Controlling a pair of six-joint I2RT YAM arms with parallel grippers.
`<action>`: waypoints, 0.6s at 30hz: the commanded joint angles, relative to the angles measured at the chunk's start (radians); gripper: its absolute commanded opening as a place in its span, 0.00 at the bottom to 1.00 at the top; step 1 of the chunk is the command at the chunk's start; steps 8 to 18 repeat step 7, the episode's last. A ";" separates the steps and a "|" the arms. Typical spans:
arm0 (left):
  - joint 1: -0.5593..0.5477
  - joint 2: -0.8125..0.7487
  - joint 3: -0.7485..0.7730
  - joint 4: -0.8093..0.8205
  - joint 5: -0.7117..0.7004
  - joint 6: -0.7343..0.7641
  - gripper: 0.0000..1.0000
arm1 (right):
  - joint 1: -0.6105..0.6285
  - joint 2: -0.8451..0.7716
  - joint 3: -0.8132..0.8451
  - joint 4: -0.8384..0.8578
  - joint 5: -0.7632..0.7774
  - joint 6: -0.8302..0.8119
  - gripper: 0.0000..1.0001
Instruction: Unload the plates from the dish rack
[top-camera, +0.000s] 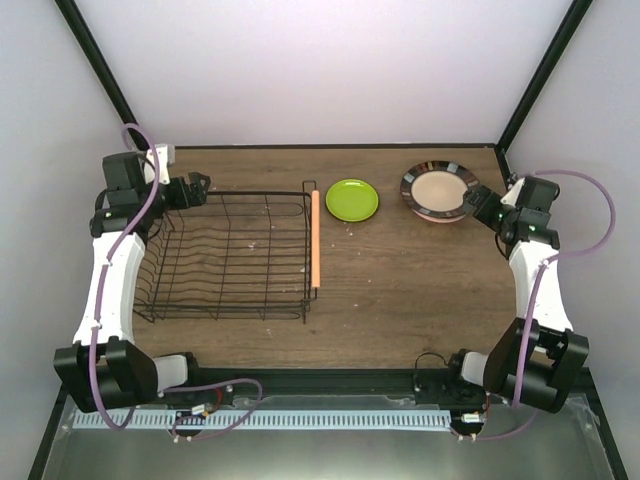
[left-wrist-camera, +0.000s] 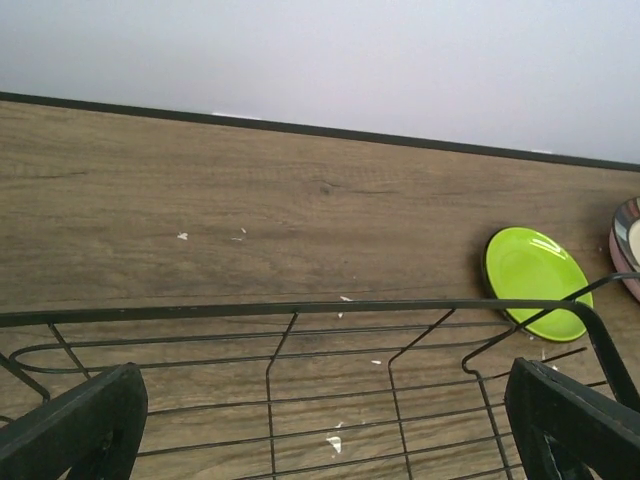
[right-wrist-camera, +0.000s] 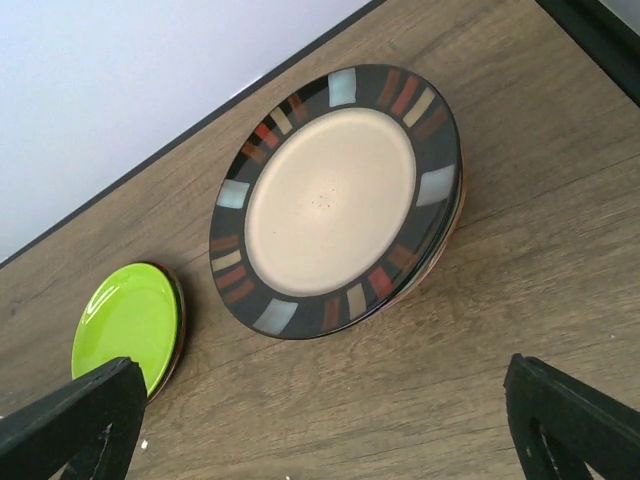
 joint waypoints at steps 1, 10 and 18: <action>-0.018 0.006 0.018 -0.006 -0.021 0.056 1.00 | -0.003 -0.036 -0.027 0.070 -0.036 -0.014 1.00; -0.025 0.006 0.017 -0.003 -0.009 0.064 1.00 | -0.004 -0.033 -0.054 0.097 -0.055 0.013 1.00; -0.025 0.006 0.017 -0.003 -0.009 0.064 1.00 | -0.004 -0.033 -0.054 0.097 -0.055 0.013 1.00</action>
